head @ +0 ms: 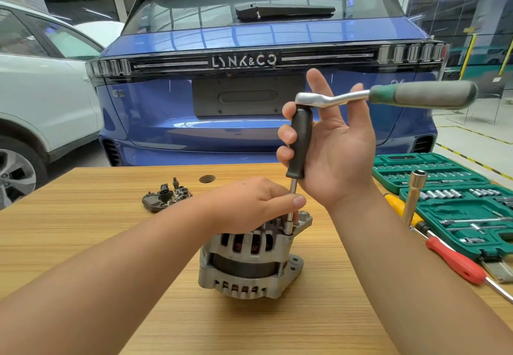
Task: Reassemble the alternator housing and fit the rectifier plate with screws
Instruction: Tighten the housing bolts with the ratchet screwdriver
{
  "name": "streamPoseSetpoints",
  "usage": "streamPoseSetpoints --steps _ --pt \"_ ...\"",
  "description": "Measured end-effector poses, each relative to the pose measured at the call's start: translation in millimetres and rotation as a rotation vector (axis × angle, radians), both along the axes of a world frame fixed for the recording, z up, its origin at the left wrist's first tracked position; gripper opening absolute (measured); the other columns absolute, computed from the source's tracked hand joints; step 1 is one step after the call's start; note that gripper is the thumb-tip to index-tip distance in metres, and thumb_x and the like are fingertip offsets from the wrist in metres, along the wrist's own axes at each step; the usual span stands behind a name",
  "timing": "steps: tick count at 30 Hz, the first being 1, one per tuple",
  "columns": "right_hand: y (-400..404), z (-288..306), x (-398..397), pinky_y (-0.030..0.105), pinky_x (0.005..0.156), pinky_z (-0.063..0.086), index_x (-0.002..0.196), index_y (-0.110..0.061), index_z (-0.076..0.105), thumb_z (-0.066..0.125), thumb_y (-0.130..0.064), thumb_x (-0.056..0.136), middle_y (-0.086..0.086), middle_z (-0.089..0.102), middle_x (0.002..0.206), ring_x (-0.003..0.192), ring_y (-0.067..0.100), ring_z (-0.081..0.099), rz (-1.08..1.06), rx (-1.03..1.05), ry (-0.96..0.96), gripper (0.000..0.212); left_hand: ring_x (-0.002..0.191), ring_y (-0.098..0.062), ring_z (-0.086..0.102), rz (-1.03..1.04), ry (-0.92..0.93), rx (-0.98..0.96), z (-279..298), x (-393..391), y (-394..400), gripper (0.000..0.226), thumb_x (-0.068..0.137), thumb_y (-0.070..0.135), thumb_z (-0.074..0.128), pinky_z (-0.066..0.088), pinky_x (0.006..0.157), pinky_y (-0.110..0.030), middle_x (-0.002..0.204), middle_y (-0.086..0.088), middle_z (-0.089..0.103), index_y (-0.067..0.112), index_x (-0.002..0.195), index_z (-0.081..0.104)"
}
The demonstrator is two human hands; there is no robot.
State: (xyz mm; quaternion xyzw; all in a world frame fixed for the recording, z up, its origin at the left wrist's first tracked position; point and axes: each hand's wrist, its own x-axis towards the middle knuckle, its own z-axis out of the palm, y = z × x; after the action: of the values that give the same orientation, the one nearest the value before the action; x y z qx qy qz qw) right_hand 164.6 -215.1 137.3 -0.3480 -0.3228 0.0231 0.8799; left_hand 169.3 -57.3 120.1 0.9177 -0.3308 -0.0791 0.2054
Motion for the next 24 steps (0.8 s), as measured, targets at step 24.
streamPoseSetpoints --steps 24 --pt "12 5 -8 0.026 0.053 0.043 0.117 -0.038 0.065 0.051 -0.010 0.101 0.000 0.065 0.084 0.064 0.013 0.055 -0.302 -0.097 -0.009 0.035 0.085 0.001 0.068 0.002 0.231 -0.286 4 1 8 0.029 0.089 0.061 0.051 0.046 0.083 -0.033 0.091 0.015 0.073 0.045 0.086 0.075"
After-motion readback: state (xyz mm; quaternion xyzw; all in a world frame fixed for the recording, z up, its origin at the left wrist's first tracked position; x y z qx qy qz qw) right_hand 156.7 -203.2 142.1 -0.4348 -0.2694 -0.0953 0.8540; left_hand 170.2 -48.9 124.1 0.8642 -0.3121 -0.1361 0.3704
